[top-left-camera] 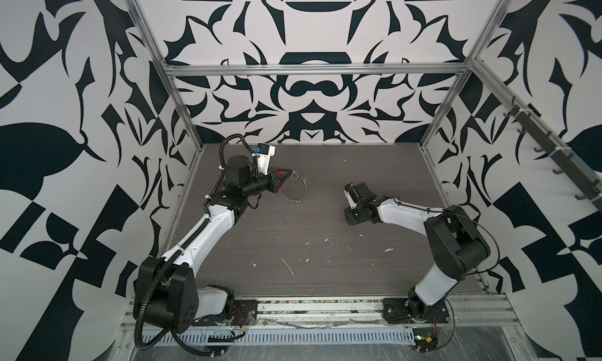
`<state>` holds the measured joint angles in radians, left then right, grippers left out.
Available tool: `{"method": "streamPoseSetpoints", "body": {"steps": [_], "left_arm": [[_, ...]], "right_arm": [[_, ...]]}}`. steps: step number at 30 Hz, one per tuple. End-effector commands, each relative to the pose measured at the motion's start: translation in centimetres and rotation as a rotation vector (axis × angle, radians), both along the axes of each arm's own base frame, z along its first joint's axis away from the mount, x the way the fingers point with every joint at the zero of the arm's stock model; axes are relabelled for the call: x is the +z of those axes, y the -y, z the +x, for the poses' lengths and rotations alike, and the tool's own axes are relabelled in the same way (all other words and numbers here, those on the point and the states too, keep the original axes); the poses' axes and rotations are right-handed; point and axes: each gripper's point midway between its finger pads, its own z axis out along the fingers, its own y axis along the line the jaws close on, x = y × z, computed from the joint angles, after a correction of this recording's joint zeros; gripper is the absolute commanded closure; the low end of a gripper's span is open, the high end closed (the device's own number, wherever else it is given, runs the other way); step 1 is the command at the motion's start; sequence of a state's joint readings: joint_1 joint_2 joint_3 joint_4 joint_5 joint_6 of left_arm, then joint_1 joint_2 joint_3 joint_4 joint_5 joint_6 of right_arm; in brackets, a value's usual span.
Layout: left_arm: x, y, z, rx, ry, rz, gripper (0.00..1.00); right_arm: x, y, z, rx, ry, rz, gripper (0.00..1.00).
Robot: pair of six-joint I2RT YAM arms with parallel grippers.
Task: Put the keys on the keyring
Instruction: 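Lift the green-tag key and carry it toward the keyring in the left gripper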
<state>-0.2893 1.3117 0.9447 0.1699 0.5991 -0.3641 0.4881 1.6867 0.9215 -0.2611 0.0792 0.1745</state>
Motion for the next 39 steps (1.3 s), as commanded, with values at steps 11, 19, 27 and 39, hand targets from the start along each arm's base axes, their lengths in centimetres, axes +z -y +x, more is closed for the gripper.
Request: {"method": "streamPoseSetpoints", "body": {"steps": [11, 19, 27, 39], "left_arm": [[3.0, 0.2, -0.5, -0.022, 0.082, -0.007, 1.0], [3.9, 0.3, -0.5, -0.034, 0.132, 0.002, 1.0], [5.6, 1.0, 0.0, -0.023, 0.219, -0.019, 1.0], [4.4, 5.3, -1.2, -0.147, 0.356, 0.071, 1.0]], "right_arm": [[1.3, -0.5, 0.6, 0.019, 0.028, -0.007, 1.0], [11.6, -4.0, 0.1, 0.191, 0.26, 0.245, 1.0], [22.2, -9.7, -4.0, 0.497, 0.375, 0.662, 1.0], [28.2, -10.5, -5.0, 0.549, 0.393, 0.749, 1.0]]}}
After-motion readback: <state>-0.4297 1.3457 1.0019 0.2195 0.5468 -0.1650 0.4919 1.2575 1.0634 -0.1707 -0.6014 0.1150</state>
